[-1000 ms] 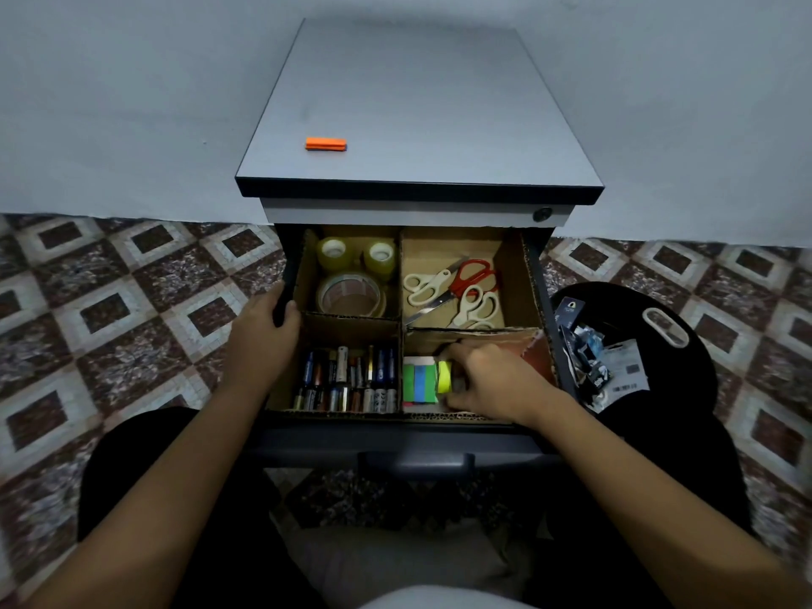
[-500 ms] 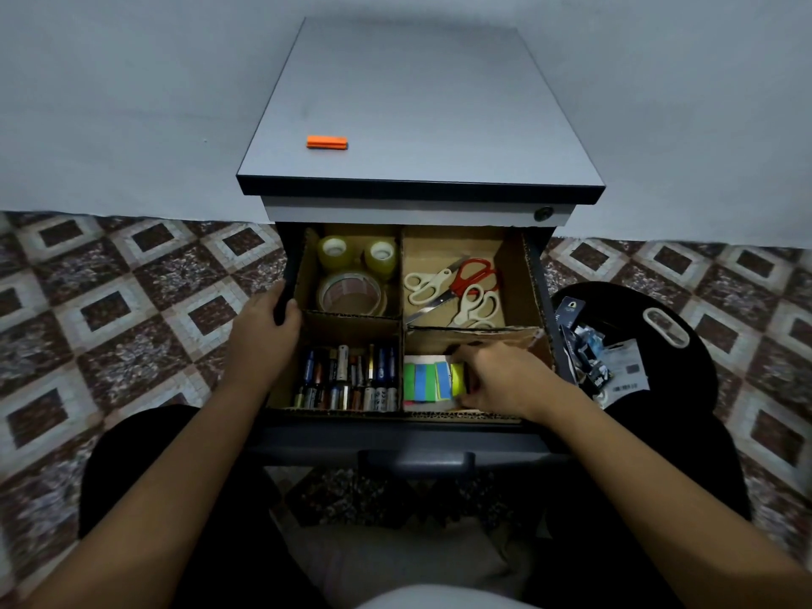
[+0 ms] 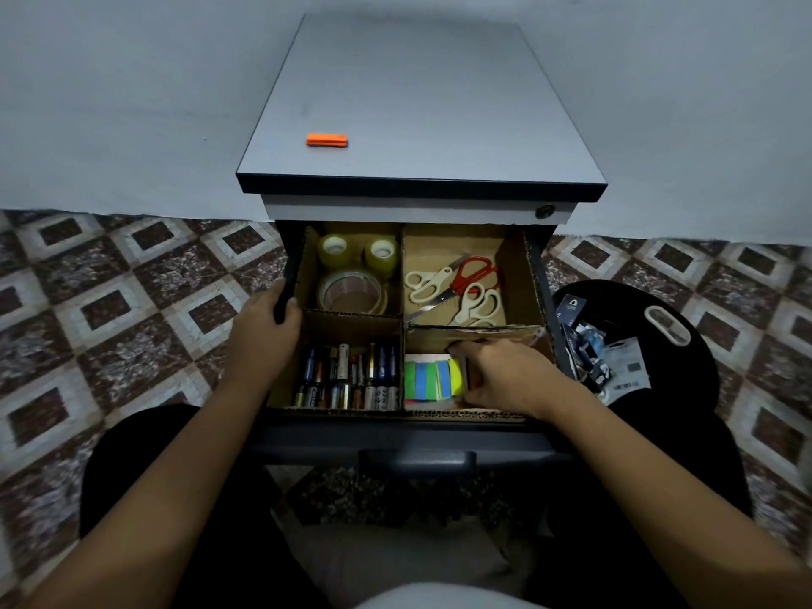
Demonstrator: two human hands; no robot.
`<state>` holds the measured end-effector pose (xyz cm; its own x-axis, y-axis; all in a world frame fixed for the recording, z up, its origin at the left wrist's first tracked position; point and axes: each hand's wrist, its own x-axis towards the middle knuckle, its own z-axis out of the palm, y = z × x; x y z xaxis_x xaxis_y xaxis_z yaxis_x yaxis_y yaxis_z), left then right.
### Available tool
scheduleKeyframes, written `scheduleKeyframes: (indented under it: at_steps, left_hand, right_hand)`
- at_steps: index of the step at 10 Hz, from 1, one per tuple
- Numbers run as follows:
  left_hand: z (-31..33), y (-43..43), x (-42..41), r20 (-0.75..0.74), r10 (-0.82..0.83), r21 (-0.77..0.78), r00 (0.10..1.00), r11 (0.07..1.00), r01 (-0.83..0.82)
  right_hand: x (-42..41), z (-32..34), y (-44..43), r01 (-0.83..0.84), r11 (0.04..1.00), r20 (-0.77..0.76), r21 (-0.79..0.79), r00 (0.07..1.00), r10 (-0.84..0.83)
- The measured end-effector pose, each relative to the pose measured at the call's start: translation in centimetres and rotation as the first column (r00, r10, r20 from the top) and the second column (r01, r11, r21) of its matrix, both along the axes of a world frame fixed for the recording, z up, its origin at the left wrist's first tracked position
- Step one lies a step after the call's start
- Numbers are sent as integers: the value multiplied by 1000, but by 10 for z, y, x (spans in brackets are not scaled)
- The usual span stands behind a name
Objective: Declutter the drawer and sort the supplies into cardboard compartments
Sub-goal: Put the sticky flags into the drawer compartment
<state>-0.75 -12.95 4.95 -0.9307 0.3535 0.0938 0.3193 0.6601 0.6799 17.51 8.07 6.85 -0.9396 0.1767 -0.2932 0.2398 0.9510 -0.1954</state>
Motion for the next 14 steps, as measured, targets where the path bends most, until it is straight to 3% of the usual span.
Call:
scheduleKeyframes:
  at_steps: [14]
  left_hand:
    - [1,0,1,6,4,1,1000,1000,-4]
  right_hand:
    - [-3,-10,-2,-22,1000,10,1,1000,22]
